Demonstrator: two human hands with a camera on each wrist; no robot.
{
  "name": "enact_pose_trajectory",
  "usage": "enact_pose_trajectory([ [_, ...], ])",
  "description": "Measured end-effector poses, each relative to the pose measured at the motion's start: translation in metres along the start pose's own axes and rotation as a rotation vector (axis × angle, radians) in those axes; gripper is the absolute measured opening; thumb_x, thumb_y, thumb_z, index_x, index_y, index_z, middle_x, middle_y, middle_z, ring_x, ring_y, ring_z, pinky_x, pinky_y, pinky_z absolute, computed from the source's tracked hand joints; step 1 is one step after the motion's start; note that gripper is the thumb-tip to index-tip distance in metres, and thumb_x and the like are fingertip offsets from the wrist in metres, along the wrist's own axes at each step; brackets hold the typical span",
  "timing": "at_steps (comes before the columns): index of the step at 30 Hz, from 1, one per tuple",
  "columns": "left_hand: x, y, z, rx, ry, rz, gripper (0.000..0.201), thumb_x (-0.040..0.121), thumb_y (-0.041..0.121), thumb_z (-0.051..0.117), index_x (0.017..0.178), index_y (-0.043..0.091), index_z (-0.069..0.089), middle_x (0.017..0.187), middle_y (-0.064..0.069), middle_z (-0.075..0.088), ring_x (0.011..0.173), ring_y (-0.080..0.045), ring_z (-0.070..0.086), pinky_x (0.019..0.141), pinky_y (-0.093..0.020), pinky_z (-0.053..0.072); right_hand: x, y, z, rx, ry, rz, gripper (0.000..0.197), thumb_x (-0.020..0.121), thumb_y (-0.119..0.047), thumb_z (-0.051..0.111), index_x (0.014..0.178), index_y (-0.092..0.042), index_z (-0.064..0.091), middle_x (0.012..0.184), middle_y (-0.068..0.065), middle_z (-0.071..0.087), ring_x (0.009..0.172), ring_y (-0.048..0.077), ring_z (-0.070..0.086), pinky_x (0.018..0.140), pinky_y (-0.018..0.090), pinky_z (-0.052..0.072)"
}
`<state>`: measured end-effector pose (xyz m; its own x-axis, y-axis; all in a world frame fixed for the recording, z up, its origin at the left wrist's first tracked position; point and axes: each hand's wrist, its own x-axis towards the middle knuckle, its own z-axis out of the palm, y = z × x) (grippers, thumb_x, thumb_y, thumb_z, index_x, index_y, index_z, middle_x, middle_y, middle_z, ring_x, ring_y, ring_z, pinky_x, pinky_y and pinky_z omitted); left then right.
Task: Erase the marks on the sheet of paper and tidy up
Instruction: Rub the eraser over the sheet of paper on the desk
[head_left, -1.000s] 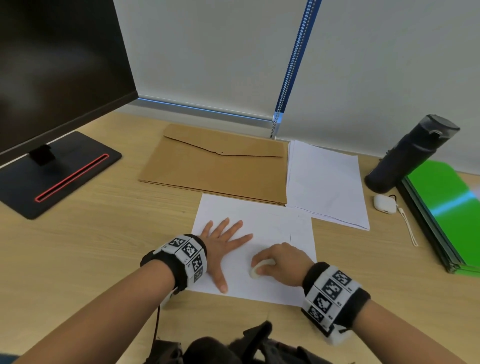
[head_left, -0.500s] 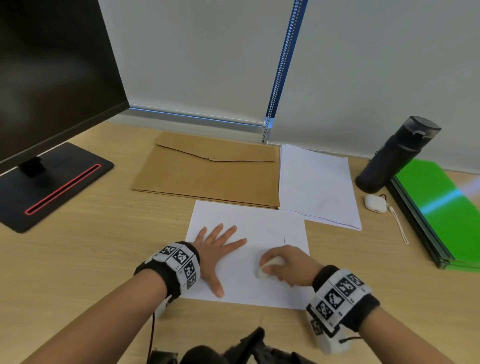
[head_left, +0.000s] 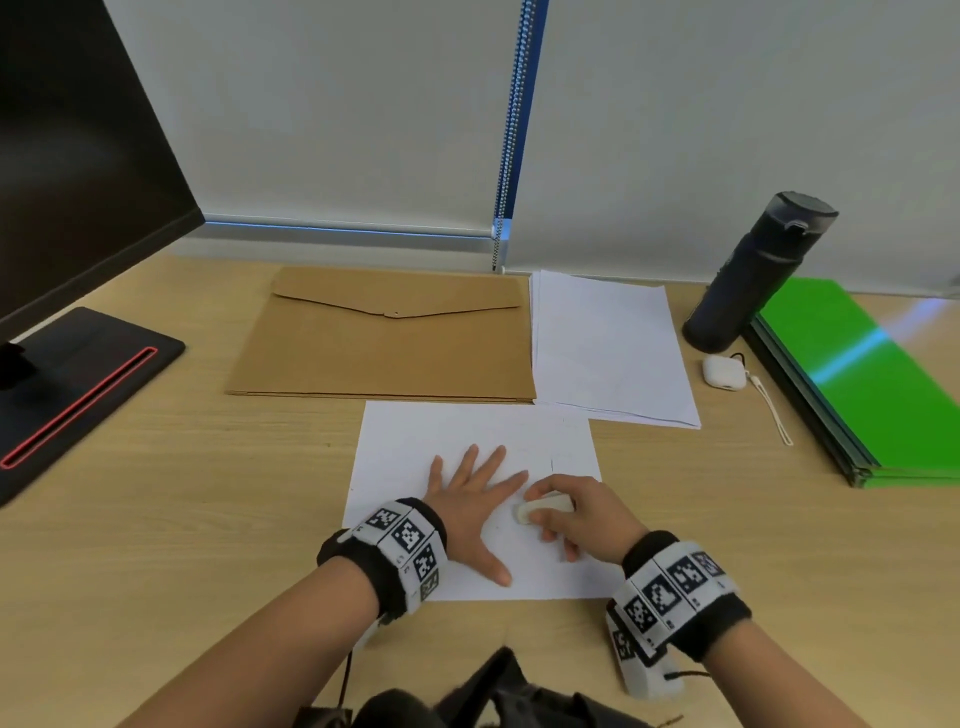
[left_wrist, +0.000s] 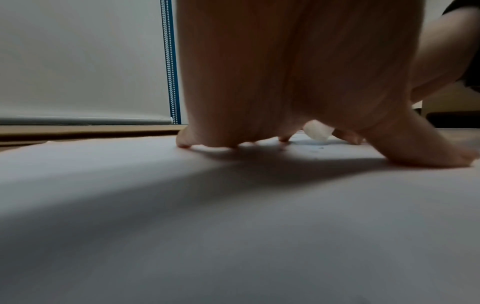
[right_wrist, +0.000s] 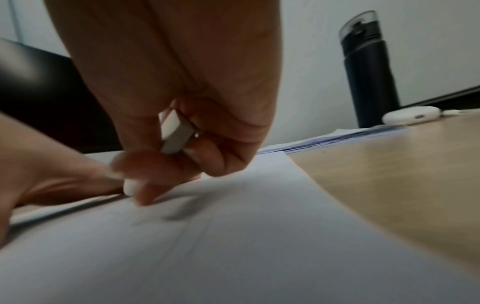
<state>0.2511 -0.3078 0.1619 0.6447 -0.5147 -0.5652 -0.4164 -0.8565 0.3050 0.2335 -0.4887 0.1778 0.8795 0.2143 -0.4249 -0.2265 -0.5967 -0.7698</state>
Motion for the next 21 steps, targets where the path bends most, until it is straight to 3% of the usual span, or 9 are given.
enact_pose_trajectory([
  [3, 0.003, -0.001, 0.000, 0.019, -0.038, -0.014, 0.122, 0.070, 0.061, 0.071, 0.145, 0.037, -0.021, 0.149, 0.006, -0.039, 0.136, -0.025, -0.037, 0.103, -0.060, -0.022, 0.002, -0.006, 0.006, -0.171, -0.034, -0.087, 0.024, 0.089, -0.017, 0.058, 0.111, -0.023, 0.065, 0.075, 0.000, 0.064, 0.046, -0.001, 0.054, 0.049, 0.016, 0.045],
  [6, 0.005, -0.003, -0.001, 0.054, -0.068, -0.021, 0.122, 0.069, 0.064, 0.069, 0.144, 0.039, -0.025, 0.147, 0.007, -0.042, 0.135, -0.026, -0.038, 0.103, -0.062, -0.021, -0.004, -0.004, 0.006, -0.486, -0.081, -0.184, 0.028, 0.090, -0.024, 0.056, 0.117, -0.027, 0.064, 0.110, -0.003, 0.069, 0.097, 0.011, 0.063, 0.085, 0.025, 0.049],
  [8, 0.005, -0.003, -0.002, 0.060, -0.080, -0.025, 0.122, 0.069, 0.065, 0.069, 0.143, 0.040, -0.025, 0.147, 0.007, -0.042, 0.135, -0.025, -0.038, 0.103, -0.062, -0.020, -0.011, -0.001, -0.005, -0.661, -0.154, -0.173, 0.028, 0.091, -0.031, 0.053, 0.119, -0.032, 0.061, 0.121, -0.007, 0.064, 0.110, 0.014, 0.058, 0.094, 0.029, 0.046],
  [11, 0.005, -0.002, -0.002, 0.052, -0.087, -0.022, 0.122, 0.069, 0.064, 0.069, 0.143, 0.040, -0.025, 0.147, 0.007, -0.042, 0.135, -0.025, -0.038, 0.103, -0.062, -0.021, -0.019, 0.002, -0.019, -0.757, -0.237, -0.135, 0.028, 0.091, -0.034, 0.052, 0.118, -0.035, 0.060, 0.119, -0.008, 0.064, 0.110, 0.013, 0.058, 0.094, 0.031, 0.046],
  [17, 0.006, -0.002, -0.003, 0.054, -0.094, -0.024, 0.122, 0.069, 0.065, 0.069, 0.142, 0.042, -0.026, 0.146, 0.007, -0.043, 0.134, -0.026, -0.040, 0.103, -0.063, -0.021, -0.001, -0.011, 0.007, -0.730, -0.084, -0.227, 0.030, 0.095, -0.035, 0.045, 0.122, -0.032, 0.057, 0.111, 0.003, 0.067, 0.105, 0.021, 0.059, 0.084, 0.032, 0.048],
  [21, 0.005, -0.001, -0.004, 0.074, -0.114, -0.043, 0.122, 0.069, 0.064, 0.069, 0.142, 0.042, -0.026, 0.146, 0.007, -0.043, 0.135, -0.027, -0.039, 0.103, -0.064, -0.019, -0.012, 0.000, -0.012, -0.795, -0.193, -0.191, 0.032, 0.094, -0.034, 0.045, 0.125, -0.033, 0.055, 0.121, -0.002, 0.064, 0.112, 0.019, 0.056, 0.092, 0.034, 0.047],
])
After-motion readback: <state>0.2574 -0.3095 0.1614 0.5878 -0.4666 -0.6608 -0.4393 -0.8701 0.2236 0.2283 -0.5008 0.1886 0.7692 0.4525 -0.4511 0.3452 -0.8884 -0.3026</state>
